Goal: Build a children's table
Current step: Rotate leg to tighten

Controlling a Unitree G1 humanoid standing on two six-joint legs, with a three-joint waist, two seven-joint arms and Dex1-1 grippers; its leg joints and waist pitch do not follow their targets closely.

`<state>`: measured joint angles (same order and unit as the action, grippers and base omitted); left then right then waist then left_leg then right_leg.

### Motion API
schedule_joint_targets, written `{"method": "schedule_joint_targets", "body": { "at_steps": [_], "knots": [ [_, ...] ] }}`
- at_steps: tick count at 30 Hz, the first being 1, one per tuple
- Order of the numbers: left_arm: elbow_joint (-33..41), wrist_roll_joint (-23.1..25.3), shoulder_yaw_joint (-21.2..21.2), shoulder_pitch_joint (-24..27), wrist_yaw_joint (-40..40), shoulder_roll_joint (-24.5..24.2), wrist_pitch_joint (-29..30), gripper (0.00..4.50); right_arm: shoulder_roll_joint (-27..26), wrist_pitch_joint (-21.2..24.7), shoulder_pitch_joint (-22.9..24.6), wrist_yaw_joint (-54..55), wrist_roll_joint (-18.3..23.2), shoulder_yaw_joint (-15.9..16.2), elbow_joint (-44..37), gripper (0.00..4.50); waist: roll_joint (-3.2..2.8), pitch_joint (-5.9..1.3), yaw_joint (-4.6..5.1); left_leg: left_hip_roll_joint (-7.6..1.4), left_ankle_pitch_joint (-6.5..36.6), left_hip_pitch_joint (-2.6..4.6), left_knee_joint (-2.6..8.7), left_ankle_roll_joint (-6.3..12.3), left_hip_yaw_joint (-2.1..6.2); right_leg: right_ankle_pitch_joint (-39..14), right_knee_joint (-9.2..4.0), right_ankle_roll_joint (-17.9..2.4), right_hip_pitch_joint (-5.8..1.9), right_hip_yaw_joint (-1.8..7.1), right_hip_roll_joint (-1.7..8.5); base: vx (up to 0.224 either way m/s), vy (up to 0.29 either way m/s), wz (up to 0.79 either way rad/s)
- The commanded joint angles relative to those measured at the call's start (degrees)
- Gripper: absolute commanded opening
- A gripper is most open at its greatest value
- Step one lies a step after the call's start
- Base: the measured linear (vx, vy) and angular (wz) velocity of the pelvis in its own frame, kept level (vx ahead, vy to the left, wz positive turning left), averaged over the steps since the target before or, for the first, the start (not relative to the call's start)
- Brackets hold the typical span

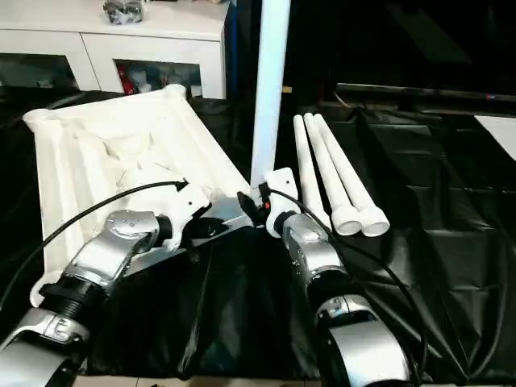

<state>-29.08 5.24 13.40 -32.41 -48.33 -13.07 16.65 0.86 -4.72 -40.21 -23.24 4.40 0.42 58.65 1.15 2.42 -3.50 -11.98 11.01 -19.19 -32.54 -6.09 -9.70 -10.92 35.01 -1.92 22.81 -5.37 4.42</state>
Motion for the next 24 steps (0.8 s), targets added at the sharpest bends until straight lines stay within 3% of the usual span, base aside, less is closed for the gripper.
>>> {"method": "schedule_joint_targets", "body": {
  "at_steps": [1,3,10,14,17,24],
  "knots": [
    [0.44,-0.71,1.75,-0.30,0.18,1.51,-1.15,0.00,-2.32,0.67,0.42,-4.40,0.01,2.14,1.79,3.59,-0.29,-3.11,-0.13,-1.15,10.22,-0.73,3.46,2.75,-0.03,-12.04,-4.54,-10.43,-2.93,3.29,3.83,0.000,0.000,0.00],
    [1.04,-1.55,2.03,0.13,-2.62,-0.04,-2.33,0.00,-0.98,0.08,1.18,-9.34,0.19,2.92,0.20,3.86,-0.35,-3.20,-0.12,-1.15,9.22,-0.78,3.39,3.44,-0.06,-10.04,-4.29,-11.15,-3.12,3.25,3.80,0.000,0.000,0.00],
    [1.73,-2.62,1.63,1.25,-8.24,-3.82,-4.23,0.00,4.26,-0.44,5.18,-25.02,1.77,5.26,-6.51,3.86,-0.15,-3.16,-0.12,-1.37,8.45,-0.89,3.28,5.29,-0.12,-7.86,-4.13,-12.49,-3.29,3.21,3.80,0.000,0.000,0.00],
    [1.29,-1.75,0.49,1.21,-5.13,-3.81,-3.25,0.00,8.53,1.40,8.29,-29.02,3.88,4.56,-12.97,3.86,0.13,-3.06,-0.65,-1.46,9.14,-0.42,3.20,5.30,-0.31,-10.44,-4.43,-11.86,-3.01,3.34,3.78,0.000,0.000,0.00],
    [2.90,-2.08,0.35,1.87,-4.14,-3.46,-2.01,0.00,11.76,3.25,11.66,-31.24,5.15,3.88,-19.72,3.86,0.35,-3.03,-1.20,-1.39,7.72,-0.87,3.22,5.41,-0.22,-10.81,-4.46,-10.45,-3.43,3.29,3.80,0.000,0.000,0.00],
    [6.23,-1.53,0.50,3.60,-1.21,-2.28,-0.43,0.00,19.18,8.64,18.68,-34.90,7.04,2.53,-35.08,3.86,0.49,-3.04,-1.71,-1.17,7.55,-1.06,3.06,5.91,-0.22,-12.23,-4.77,-8.54,-3.30,3.12,3.56,0.000,0.000,0.00]
  ]
}}
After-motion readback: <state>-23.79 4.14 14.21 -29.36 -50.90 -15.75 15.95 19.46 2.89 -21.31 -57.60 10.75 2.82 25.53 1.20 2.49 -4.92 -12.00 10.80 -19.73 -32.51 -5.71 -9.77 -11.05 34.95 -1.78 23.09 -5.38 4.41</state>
